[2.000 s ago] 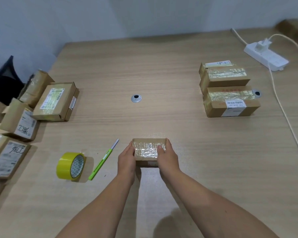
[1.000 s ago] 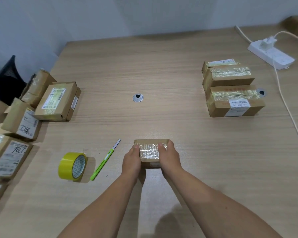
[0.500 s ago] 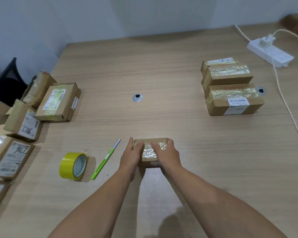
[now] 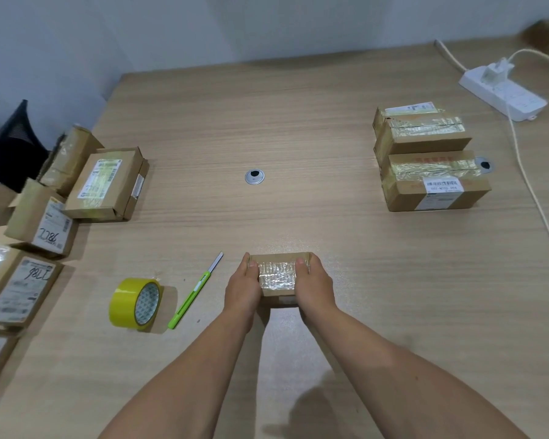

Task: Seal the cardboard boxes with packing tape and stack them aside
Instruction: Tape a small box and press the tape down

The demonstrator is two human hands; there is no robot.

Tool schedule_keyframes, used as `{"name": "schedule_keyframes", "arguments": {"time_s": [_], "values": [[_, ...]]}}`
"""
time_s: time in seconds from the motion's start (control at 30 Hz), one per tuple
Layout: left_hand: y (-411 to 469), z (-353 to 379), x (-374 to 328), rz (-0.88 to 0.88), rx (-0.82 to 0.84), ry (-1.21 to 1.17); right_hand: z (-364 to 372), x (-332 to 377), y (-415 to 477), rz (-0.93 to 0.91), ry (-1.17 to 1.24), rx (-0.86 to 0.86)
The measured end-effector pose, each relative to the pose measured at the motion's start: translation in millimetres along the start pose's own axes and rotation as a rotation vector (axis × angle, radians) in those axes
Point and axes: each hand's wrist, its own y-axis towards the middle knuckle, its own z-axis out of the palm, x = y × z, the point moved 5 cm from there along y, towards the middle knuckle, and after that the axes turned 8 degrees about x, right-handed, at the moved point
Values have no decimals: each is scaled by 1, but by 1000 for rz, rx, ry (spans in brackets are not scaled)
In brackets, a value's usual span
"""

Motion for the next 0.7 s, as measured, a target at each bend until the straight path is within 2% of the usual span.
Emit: {"name": "schedule_keyframes", "arguments": {"time_s": [0.33, 0.5, 0.7], "values": [[-5, -1, 8, 28, 80, -108, -8, -4, 0, -28, 71, 48], [-14, 3, 8, 95, 189, 0, -4, -10, -6, -52, 130, 134], [-13, 2, 9, 50, 212, -100, -9, -6, -12, -118, 170, 207]]}}
